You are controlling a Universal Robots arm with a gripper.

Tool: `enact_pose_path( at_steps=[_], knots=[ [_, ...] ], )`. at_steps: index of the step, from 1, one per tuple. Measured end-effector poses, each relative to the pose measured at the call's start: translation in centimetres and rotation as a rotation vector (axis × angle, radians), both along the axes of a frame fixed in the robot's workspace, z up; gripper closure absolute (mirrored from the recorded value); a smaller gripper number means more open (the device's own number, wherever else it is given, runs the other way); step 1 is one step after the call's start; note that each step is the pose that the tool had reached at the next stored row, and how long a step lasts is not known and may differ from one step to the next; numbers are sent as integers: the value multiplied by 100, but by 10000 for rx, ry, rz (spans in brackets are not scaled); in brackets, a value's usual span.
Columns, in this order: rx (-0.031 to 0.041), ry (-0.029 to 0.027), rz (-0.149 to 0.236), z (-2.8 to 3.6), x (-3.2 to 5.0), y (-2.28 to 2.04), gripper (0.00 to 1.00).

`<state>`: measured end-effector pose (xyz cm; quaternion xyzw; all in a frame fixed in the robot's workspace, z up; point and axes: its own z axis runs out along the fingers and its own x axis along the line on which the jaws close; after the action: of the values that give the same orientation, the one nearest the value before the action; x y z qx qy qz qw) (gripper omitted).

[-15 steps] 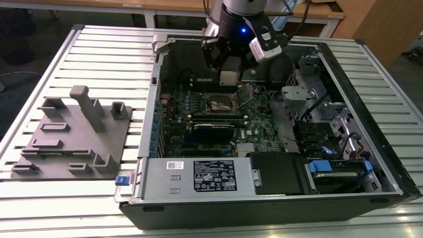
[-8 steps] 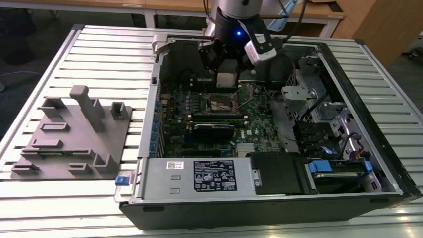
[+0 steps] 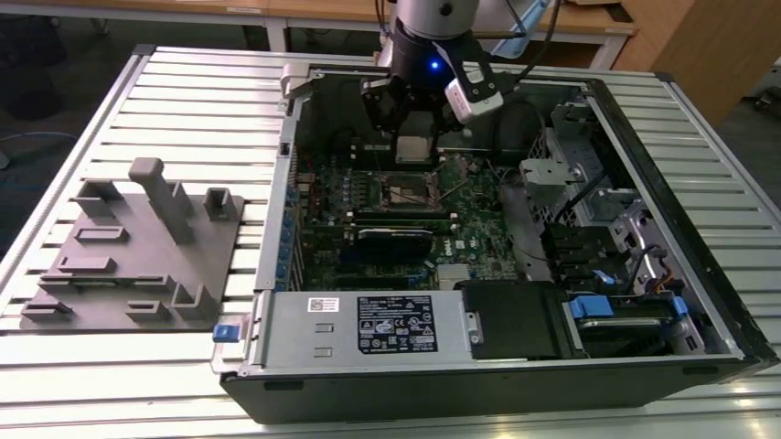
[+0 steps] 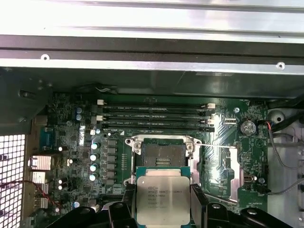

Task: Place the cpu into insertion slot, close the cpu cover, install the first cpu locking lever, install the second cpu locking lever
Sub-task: 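Place the cpu into insertion slot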

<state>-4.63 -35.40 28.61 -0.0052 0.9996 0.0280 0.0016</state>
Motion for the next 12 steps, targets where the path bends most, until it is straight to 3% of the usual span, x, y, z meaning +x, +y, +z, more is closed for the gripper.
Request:
enact_pose_path(
  at_steps=[12],
  knots=[
    [1, -1, 0, -12, -3, 6, 46]
  ],
)
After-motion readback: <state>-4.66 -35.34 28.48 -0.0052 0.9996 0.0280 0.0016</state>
